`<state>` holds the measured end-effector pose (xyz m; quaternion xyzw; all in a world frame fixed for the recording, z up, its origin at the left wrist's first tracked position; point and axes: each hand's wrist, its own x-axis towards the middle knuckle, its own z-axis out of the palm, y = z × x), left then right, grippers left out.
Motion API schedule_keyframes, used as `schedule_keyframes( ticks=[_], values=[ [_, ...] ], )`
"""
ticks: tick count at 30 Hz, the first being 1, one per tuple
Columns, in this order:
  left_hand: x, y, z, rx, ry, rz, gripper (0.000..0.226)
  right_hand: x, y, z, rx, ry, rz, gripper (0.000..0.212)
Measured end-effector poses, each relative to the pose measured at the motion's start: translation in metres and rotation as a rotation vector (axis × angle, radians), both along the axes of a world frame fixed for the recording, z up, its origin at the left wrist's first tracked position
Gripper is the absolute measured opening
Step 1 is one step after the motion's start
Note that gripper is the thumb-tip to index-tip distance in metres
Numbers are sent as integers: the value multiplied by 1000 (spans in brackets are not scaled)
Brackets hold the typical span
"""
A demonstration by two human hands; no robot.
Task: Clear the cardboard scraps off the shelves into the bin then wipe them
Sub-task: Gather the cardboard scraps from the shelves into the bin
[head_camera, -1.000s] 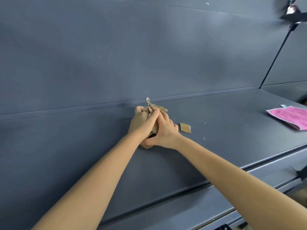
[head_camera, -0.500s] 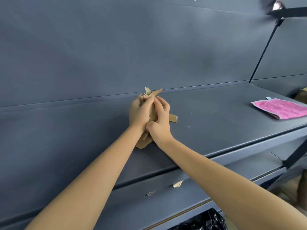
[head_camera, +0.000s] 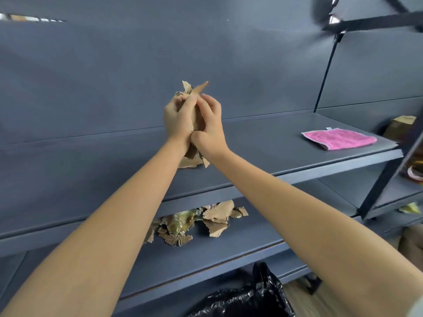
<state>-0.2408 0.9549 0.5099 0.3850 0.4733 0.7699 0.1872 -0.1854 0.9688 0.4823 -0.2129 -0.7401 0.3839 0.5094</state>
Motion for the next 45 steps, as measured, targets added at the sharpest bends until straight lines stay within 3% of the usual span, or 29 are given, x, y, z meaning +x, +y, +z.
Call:
schedule_keyframes(
  ticks=[7,12,16,28,31,33,35,36,38,41,43,45],
  values=[
    [52,-26,-23,64,-163,-171,28,60,-29,-18,19,-12,-47,78],
    [119,-56,-73,-59,-159,-174,13,128,-61,-69,-23,-25,-96,77],
    [159,-77,-139,-266,-117,-147,20,171,-87,-130,-157,-105,-112,73],
    [205,-135,-377,-634,-269,-52,10,219,-143,-362,-480,-294,6,73],
    [208,-147,-428,-702,-195,-44,8,222,-149,-417,-540,-327,22,69],
    [206,-151,-461,-801,-121,-16,15,223,-147,-451,-595,-390,42,74],
    [195,-152,-494,-941,-81,14,49,221,-137,-484,-660,-525,49,86],
    [189,-152,-509,-1009,-64,12,57,219,-130,-499,-648,-660,39,92],
    [179,-151,-540,-1083,-34,-34,50,215,-117,-523,-638,-963,36,95],
    [175,-157,-564,-1176,50,-78,36,215,-107,-545,-694,-959,30,75],
    [177,-160,-567,-1210,99,-80,32,218,-105,-550,-630,-956,-82,49],
    [178,-159,-561,-1208,134,-79,29,219,-101,-551,-541,-1005,-162,40]
  ],
)
